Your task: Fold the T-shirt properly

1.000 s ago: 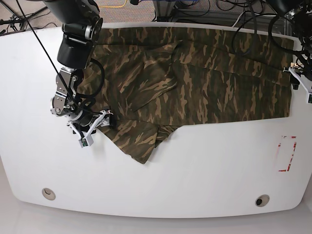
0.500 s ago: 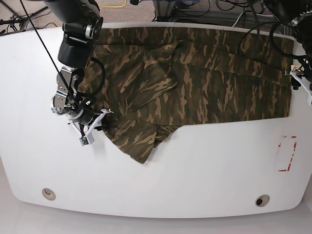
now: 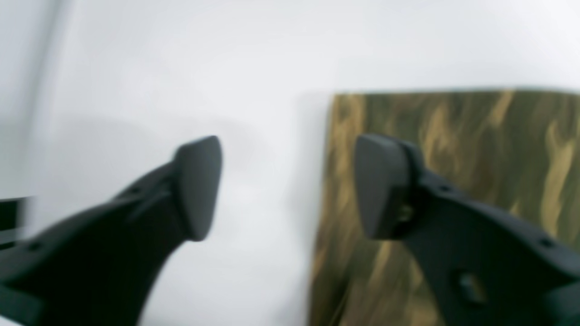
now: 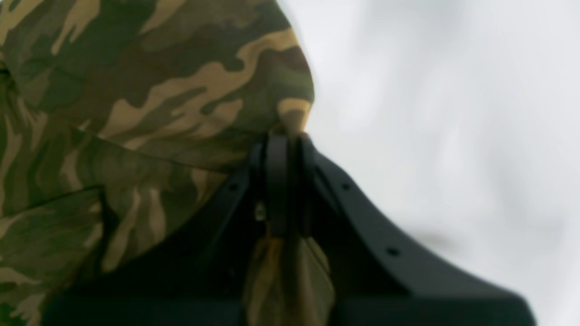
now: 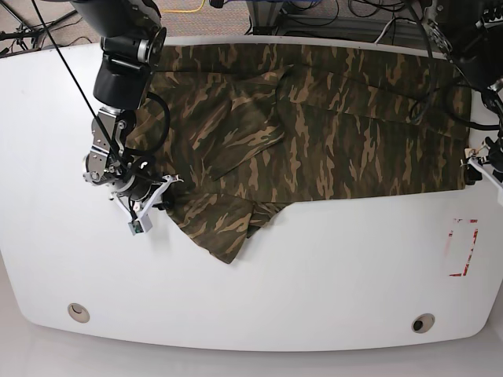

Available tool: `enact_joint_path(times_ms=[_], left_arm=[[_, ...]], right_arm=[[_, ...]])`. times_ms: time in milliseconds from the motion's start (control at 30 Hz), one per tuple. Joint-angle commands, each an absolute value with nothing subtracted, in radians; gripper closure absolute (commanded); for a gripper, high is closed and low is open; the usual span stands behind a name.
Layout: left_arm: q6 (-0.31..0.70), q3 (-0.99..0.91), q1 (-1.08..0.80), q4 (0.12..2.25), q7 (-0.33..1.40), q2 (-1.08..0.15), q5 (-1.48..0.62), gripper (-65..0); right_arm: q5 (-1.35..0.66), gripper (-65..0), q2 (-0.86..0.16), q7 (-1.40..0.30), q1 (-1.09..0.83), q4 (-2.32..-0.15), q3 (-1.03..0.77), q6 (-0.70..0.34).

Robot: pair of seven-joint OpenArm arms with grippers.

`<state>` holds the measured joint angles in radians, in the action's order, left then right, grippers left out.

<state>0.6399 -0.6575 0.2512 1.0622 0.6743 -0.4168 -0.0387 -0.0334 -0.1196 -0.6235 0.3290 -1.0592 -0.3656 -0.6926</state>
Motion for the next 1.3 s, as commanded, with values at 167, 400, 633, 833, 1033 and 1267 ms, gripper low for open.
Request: enact_joint_path(times_ms=[167,400,633,833,1033,1267], left_arm=[[0.631,-0.647,0.349,0.901,0.591,-0.450,-0.047,-47.4],[0.631,-0.593,0.374,0.835,0.582,-0.449,-0.047,-47.2],[0.633,-0.562,0.374,0.822,0.582,-0.443,-0.050,-46.9],[0.631,-0.562,0.375,0.822,0.582,-0.441,-0.047,-35.3],[0.624,-0.549,0.375,0.820,0.579,-0.441,-0.045,-15.0],[0.602,-0.463,0.375,0.829,0.579,-0.441,-0.048,0.0]], right_arm=[[-0.048,0.0,-0.128,-0.616,0.331,-1.075,-0.366,-0.698],[-0.050,0.0,-0.128,-0.616,0.326,-1.078,-0.371,-0.698],[-0.050,0.0,-0.128,-0.616,0.326,-1.078,-0.372,-0.698],[-0.050,0.0,-0.128,-0.616,0.323,-1.078,-0.372,-0.698],[-0.050,0.0,-0.128,-0.615,0.309,-1.079,-0.372,-0.698],[-0.051,0.0,-0.120,-0.615,0.295,-1.136,-0.366,-0.698]])
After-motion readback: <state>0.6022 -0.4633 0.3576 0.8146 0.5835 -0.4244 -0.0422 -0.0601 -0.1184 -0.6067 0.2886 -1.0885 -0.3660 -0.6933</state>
